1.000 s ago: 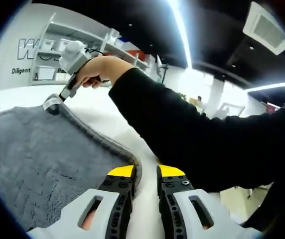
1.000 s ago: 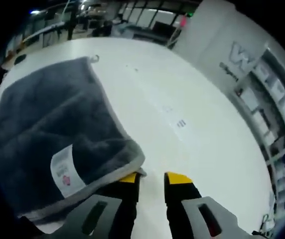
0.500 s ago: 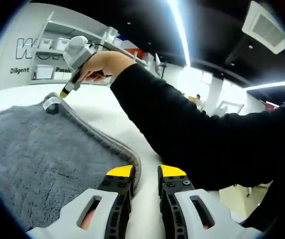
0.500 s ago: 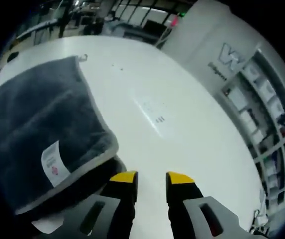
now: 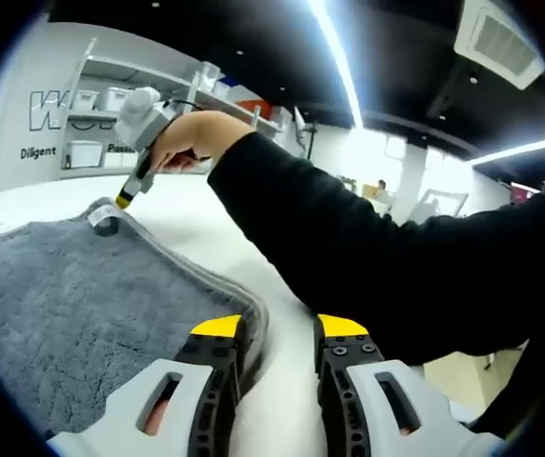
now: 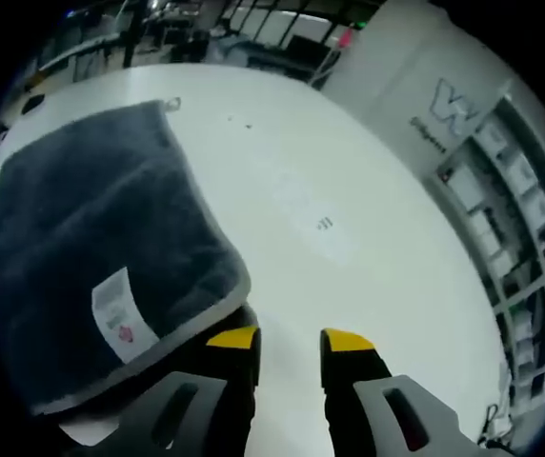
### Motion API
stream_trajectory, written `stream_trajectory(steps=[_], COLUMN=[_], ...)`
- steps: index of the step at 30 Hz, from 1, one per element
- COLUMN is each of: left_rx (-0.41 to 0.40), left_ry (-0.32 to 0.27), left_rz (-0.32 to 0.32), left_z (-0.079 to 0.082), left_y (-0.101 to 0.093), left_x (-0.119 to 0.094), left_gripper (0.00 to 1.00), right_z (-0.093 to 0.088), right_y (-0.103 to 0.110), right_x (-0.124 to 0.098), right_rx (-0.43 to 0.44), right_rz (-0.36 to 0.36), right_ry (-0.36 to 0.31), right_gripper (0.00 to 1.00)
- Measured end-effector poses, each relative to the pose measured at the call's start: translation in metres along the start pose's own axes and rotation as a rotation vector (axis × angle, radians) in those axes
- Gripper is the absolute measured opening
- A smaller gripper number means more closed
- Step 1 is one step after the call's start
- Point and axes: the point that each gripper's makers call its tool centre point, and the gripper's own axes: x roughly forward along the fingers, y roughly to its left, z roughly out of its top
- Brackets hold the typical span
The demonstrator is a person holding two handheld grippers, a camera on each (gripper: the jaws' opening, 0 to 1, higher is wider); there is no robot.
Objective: Open the folded towel by lifting each exposed corner and separating the folded layers until the towel lies flat within the target outline without major curled edges
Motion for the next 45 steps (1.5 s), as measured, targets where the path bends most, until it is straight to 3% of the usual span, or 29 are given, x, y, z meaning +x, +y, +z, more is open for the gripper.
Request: stream_trajectory(steps=[6,17,20,22,25,27,29,31,34,39,45], left_rx=[-0.016,0.001,0.030,0.056,0.097,0.142,0.150,0.148,0.157,0.168,0.166], left_ry=[0.014,0.010,-0.013,-0.043,-0.097,-0.105,-0.120,-0.122,-0.129,-0.134,-0.134], left_rz=[-0.007,0.005,0.029,0.076,0.172,0.249,0.286,0.311,0.336,0.361,0.363], left_z=[-0.003,-0.002,0.003,0.009,0.022,0.027,0.031,0.033,0.036,0.038,0.038], left_y=[-0.001,0.001,0.004,0.011,0.027,0.041,0.048,0.054,0.061,0.065,0.065], left_x=[0.001,0.000,-0.002,-0.003,-0.011,-0.016,-0.020,-0.024,-0.029,-0.034,-0.033], left_gripper=[0.30,0.32,0.38,0.48,0.66,0.80,0.92,0.96,0.99,1.00,1.00], right_z=[-0.015,0.001,0.004,0.008,0.021,0.031,0.044,0.055,0.064,0.073,0.089], right_y=[0.001,-0.004,-0.004,-0.005,-0.012,-0.017,-0.018,-0.021,-0.026,-0.040,-0.051], right_x=[0.003,-0.012,-0.014,-0.018,-0.026,-0.036,-0.045,-0.055,-0.068,-0.092,-0.111], right_rx=[-0.024,-0.015,-0.016,-0.017,-0.001,0.008,0.032,0.030,0.044,0.055,0.062], right_rz=[-0.006,-0.040,-0.042,-0.046,-0.084,-0.111,-0.119,-0.138,-0.170,-0.254,-0.282], right_ry=[0.061,0.001,-0.008,-0.022,-0.071,-0.106,-0.165,-0.216,-0.246,-0.280,-0.333], right_gripper=[0.22,0.23,0.23,0.23,0.38,0.52,0.71,0.84,0.96,0.99,0.99])
